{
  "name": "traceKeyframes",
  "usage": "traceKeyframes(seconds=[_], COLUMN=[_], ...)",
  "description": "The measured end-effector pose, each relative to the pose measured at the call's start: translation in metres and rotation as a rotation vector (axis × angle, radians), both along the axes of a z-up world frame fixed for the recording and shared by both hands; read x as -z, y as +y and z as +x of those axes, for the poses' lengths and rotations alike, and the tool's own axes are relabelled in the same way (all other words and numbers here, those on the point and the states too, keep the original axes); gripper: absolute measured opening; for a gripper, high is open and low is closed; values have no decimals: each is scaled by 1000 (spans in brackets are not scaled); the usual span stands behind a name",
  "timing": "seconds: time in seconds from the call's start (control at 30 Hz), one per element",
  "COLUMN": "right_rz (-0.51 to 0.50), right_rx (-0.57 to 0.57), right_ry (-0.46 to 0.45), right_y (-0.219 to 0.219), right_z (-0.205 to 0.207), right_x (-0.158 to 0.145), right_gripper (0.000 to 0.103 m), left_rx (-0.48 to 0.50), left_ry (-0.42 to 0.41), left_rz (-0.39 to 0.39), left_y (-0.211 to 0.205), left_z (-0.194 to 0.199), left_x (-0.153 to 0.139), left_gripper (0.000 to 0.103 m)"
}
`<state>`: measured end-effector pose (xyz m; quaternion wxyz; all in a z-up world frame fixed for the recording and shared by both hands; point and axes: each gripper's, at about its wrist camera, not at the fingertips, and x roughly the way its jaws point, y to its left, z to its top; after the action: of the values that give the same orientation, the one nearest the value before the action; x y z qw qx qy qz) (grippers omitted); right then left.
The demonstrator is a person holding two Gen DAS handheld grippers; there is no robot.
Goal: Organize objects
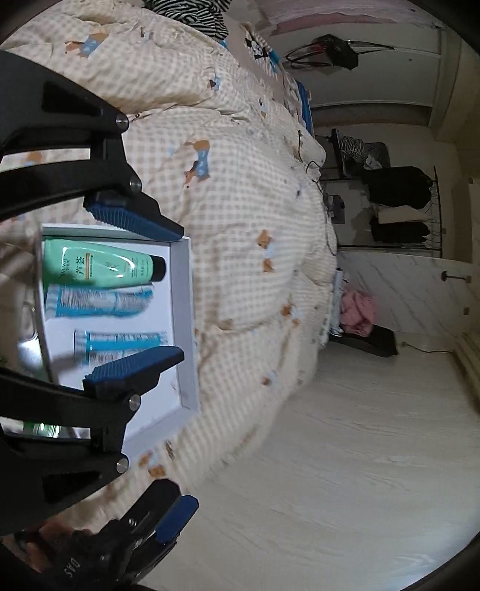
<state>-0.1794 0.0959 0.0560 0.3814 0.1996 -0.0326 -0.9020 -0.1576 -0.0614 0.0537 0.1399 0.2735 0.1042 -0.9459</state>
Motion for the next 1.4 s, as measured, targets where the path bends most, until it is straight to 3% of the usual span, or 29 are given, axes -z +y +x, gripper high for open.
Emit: traceKeyframes(seconds=[0.2, 0.3, 0.4, 0.57, 0.63, 0.73, 0.93, 1.13, 1.4], right_rz=[-61, -75, -51, 24, 65, 123, 146, 143, 193], right_rx=[-91, -101, -154, -217, -208, -215, -239, -223, -193], right_ry=[48, 61, 48, 67, 99, 127, 98, 11, -45], right_y=[37, 59, 74, 98, 107, 109, 104, 85, 67], right_z=[28, 44, 54, 77, 93, 111, 132, 108, 97], right_x=[-38, -57, -66, -80, -82, -78, -59, -30, 11], right_gripper=[89, 93, 102, 103, 103, 103, 103, 103, 103], left_rx=[13, 33, 111, 158, 142, 109, 129, 127, 186], left_ry=[45, 99, 129, 131, 130, 132, 86, 11, -32], left_rz=[-51, -68, -46, -31, -31, -65, -100, -162, -121], left_y=[5, 14, 21, 26, 28, 34, 46, 54, 66], left_z=[29, 46, 59, 85, 97, 111, 123, 122, 121], left_x=[-48, -70, -80, -80, -75, -64, -31, 15, 64], left_gripper=[65, 72, 78, 81, 82, 92, 93, 93, 93])
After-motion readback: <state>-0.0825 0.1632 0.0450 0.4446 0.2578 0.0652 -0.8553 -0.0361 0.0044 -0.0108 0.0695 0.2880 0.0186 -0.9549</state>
